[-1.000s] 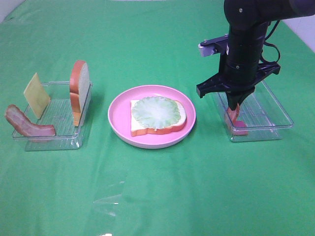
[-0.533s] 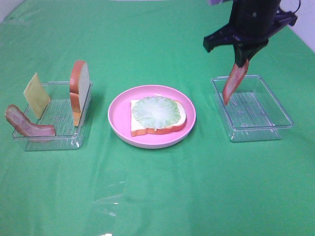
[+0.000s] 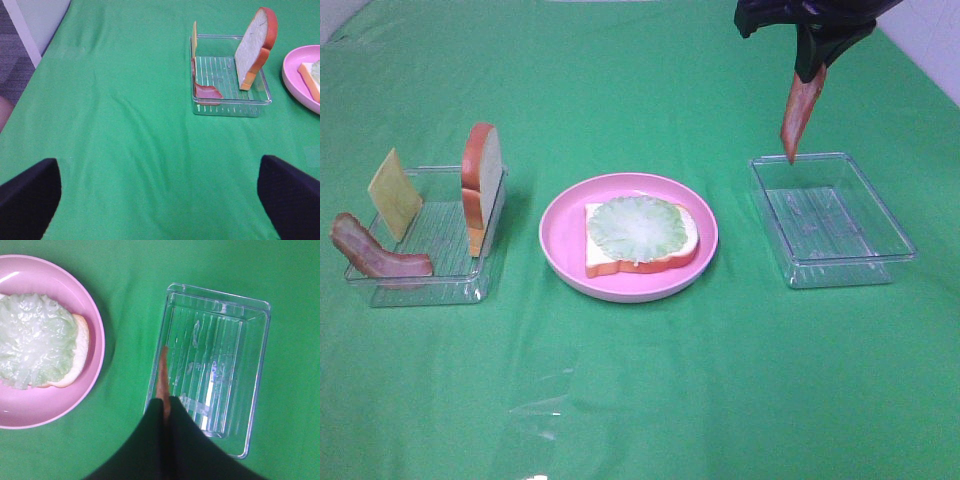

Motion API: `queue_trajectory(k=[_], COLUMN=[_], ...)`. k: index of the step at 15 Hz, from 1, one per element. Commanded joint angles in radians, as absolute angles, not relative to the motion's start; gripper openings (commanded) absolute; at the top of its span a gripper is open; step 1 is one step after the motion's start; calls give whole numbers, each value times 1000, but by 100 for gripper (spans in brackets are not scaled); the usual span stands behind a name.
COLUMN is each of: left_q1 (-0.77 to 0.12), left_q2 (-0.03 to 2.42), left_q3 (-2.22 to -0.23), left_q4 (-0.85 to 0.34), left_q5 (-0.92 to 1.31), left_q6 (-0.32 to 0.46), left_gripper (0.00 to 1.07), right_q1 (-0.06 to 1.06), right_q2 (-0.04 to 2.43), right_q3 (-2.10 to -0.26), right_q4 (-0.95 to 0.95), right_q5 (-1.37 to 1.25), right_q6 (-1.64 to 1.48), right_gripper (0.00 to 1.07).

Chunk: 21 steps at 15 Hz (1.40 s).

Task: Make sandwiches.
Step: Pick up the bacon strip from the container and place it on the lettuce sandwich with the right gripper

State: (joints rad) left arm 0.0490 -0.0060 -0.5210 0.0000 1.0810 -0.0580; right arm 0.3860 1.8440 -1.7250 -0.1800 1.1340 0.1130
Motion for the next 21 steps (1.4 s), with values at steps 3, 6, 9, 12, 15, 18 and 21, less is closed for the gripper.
queue_trajectory(k=[3, 6, 9, 12, 15, 18, 21], left_q1=[54, 54, 54, 54, 54, 54, 54], left_q2=[-9, -9, -9, -9, -9, -9, -9], left_q3=[-519, -519, -519, -519, -519, -519, -519], left_q4=[0, 0, 0, 0, 0, 0, 0], left_q5=[1078, 1078, 1078, 1078, 1078, 1078, 1078], left_q6=[-54, -54, -54, -54, -54, -54, -54], left_gripper=[100, 100, 100, 100, 100, 100, 100], right_q1=[387, 416, 545, 619, 618, 619, 619], right_q2=[1902, 1938, 1984, 2022, 2022, 2035, 2075], right_q3=[-1725, -1725, -1726, -1726, -1726, -1726, -1726], right_q4=[-50, 26, 27, 165, 279, 302, 398], right_q5=[1104, 1064, 953, 818, 774, 772, 771], right_q6=[101, 100, 102, 75, 29, 27, -7], right_gripper=[0, 0, 0, 0, 0, 0, 0])
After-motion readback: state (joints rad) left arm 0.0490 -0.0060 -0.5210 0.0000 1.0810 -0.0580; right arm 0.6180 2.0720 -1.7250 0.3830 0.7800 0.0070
